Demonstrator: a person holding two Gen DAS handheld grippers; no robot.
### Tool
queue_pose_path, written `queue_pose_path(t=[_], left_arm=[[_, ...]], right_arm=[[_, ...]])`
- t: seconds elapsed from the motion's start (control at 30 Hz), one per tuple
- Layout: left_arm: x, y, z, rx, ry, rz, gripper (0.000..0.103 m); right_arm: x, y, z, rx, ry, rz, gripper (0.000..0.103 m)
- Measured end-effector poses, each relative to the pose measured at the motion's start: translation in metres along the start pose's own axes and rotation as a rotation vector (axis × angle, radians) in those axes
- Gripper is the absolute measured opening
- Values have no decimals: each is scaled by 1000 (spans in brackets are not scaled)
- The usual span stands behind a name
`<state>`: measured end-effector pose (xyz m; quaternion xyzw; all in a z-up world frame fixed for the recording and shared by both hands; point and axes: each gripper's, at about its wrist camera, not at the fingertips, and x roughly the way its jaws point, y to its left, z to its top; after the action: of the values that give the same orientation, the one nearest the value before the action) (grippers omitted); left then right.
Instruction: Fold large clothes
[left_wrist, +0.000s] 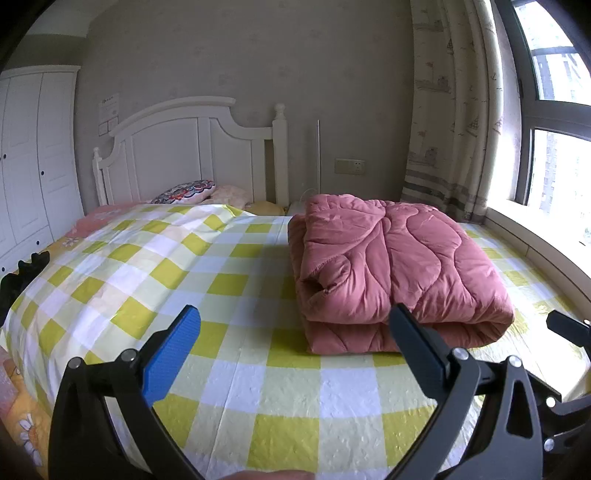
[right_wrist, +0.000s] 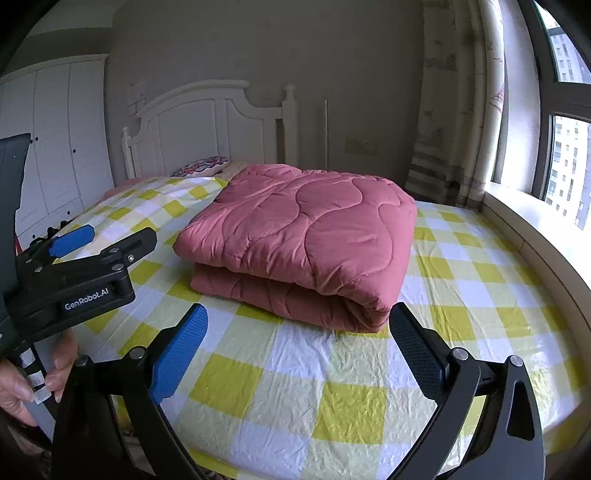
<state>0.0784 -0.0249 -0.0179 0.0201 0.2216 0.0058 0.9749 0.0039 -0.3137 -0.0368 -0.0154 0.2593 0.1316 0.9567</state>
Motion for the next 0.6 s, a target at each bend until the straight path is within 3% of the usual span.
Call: queue_pose_path(t=[0.6], left_arm=[[1,1,-2,6,16,-2,101]], right_arm=[[-7,-12,1,61,-46,-31,97]])
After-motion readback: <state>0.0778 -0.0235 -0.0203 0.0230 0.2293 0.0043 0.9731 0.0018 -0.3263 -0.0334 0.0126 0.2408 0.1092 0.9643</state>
